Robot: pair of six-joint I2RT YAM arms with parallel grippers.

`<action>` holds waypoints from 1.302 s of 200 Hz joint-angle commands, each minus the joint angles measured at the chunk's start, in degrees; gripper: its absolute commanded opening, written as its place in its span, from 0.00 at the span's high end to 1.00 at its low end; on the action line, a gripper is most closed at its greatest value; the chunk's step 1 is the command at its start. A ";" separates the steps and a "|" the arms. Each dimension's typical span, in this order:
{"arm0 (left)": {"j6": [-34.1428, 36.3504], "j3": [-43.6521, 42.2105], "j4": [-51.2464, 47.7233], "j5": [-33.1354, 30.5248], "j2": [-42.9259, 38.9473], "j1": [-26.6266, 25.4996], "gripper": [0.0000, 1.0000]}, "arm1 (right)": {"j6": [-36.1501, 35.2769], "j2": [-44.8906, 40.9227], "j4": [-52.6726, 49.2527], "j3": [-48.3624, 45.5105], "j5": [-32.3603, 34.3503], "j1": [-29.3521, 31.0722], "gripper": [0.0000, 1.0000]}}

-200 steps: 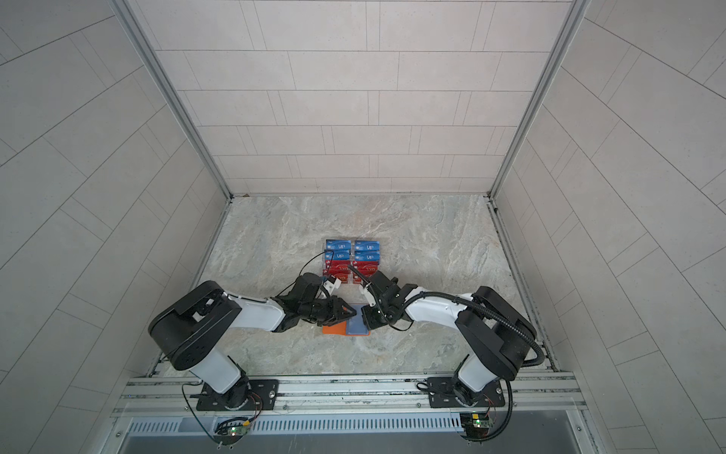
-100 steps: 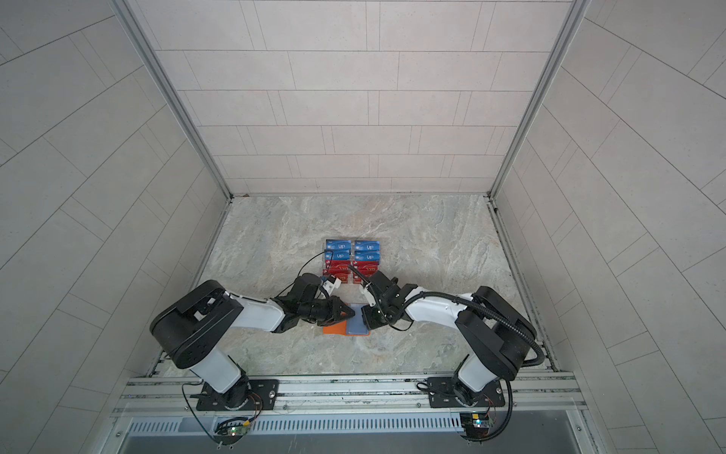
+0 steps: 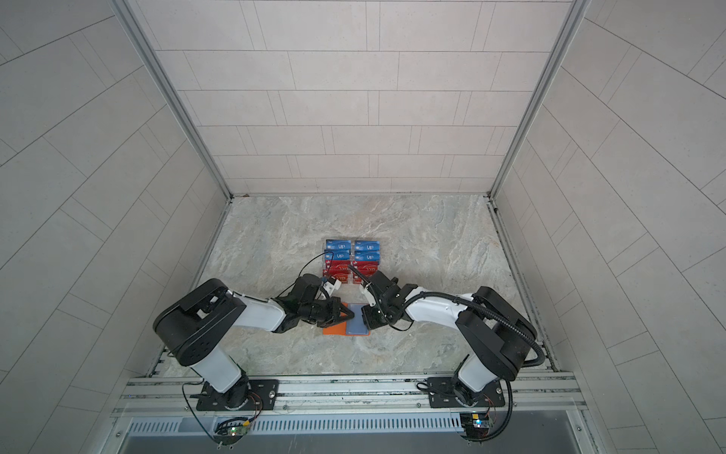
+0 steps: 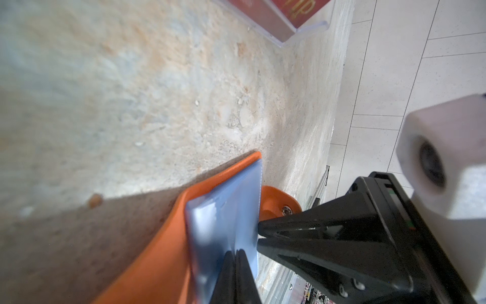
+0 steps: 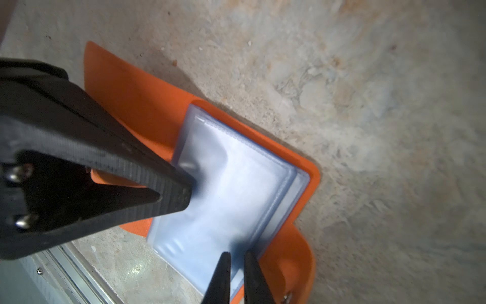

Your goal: Put the credit cards into the card holder

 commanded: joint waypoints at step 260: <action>1.17 -3.18 2.32 4.52 -3.70 2.16 0.97 | 2.29 0.22 7.37 -0.62 -7.12 -1.95 0.84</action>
